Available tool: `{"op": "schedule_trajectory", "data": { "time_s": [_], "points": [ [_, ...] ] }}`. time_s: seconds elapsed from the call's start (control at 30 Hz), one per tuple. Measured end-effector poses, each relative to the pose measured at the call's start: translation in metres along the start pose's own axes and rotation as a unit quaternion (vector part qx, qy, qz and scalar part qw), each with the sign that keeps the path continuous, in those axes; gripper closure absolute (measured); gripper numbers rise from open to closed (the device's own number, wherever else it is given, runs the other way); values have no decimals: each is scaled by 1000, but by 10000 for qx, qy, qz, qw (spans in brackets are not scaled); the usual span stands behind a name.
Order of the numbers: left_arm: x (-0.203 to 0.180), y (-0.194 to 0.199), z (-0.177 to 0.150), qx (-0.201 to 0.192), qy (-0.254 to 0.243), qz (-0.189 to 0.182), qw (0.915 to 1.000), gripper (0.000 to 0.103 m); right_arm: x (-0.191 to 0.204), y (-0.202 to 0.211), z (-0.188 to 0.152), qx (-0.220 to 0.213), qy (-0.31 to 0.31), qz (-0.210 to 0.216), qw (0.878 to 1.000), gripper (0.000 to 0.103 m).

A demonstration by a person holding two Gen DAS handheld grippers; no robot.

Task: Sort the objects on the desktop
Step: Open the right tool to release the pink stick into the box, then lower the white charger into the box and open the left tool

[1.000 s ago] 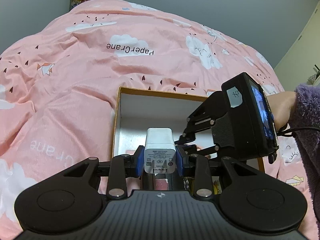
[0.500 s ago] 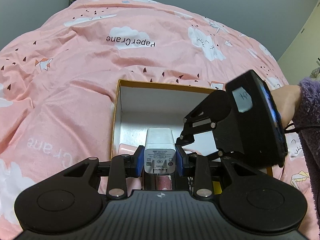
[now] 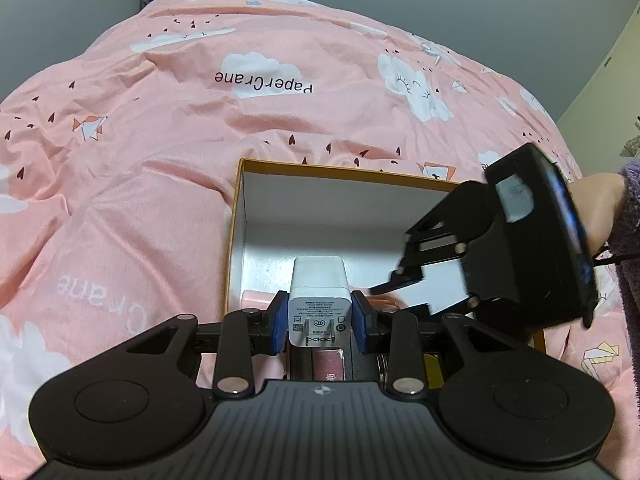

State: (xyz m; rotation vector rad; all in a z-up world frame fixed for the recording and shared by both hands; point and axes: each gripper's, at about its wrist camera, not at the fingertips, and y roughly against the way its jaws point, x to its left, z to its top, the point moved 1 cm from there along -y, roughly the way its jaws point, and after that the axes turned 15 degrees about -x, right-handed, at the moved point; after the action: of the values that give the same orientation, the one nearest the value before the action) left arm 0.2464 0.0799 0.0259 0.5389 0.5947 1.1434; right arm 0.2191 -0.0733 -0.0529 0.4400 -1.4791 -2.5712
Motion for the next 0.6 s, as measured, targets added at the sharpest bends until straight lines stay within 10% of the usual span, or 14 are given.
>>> {"op": "schedule_trajectory", "data": {
  "time_s": [0.27, 0.6],
  "points": [
    [-20, 6, 1, 21, -180, -363, 9992, 66, -7, 56, -16, -369, -746, -824, 9931, 86],
    [-93, 2, -4, 409, -520, -1482, 9867, 66, 18, 150, -67, -922, -2502, -2721, 9246, 85]
  ]
}}
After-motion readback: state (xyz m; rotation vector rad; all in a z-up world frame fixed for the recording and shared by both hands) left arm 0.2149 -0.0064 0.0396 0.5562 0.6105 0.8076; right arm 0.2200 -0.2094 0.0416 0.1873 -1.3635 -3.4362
